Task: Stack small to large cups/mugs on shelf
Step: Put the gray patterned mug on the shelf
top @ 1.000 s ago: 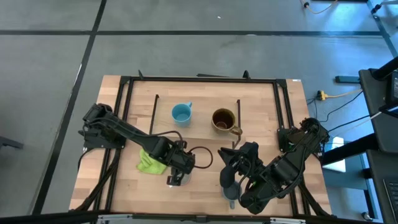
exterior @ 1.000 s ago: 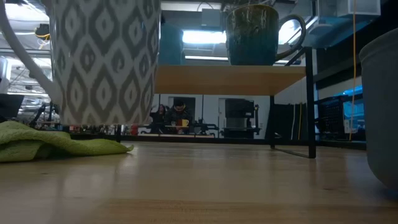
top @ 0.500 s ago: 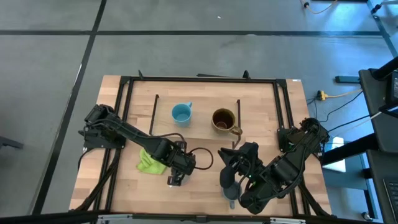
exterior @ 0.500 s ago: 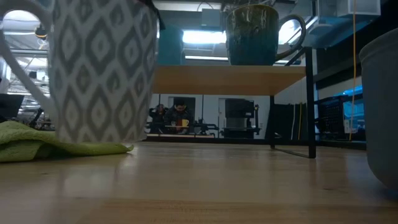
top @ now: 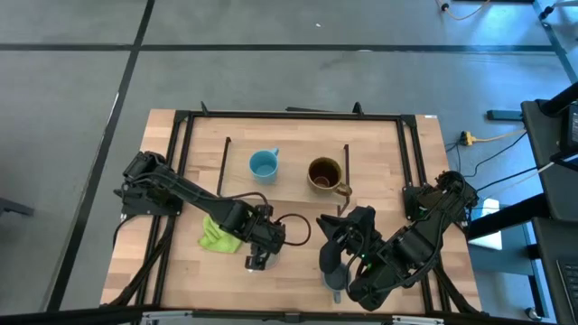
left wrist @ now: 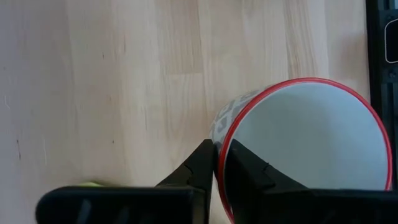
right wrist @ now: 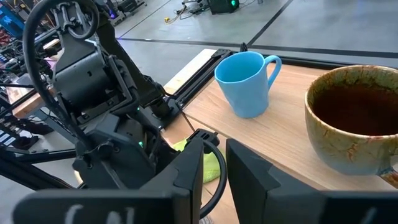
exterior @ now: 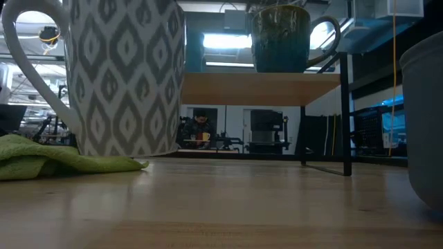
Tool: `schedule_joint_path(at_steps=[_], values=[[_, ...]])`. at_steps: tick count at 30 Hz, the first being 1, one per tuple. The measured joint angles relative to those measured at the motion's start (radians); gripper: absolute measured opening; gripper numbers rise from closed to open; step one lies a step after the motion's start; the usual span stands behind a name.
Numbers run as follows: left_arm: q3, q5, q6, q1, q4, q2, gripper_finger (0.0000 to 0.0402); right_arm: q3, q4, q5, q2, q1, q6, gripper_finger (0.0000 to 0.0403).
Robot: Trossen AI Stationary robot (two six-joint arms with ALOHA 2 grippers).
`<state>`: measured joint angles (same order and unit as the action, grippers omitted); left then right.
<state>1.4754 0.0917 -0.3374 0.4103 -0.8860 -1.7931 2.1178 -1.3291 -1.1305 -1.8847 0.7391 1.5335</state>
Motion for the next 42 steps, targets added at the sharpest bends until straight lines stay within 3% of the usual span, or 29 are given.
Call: schedule_joint_path(at_steps=[18,26,32,42], values=[[0.000,0.001,0.007,0.000,0.008,0.000,0.0042,0.000,0.000,0.002,0.000,0.000,0.000,0.0071],[0.000,0.000,0.008,0.000,0.040,-0.006,0.0018,0.000,0.000,0.001,0.000,0.011,0.000,0.0071],[-0.001,-0.013,0.008,0.003,0.037,-0.059,0.0025,0.000,0.001,0.001,0.000,0.026,0.008,0.0071],[-0.001,-0.032,0.029,-0.020,0.016,-0.045,0.0022,0.000,-0.001,0.001,0.000,0.026,0.006,0.0071]])
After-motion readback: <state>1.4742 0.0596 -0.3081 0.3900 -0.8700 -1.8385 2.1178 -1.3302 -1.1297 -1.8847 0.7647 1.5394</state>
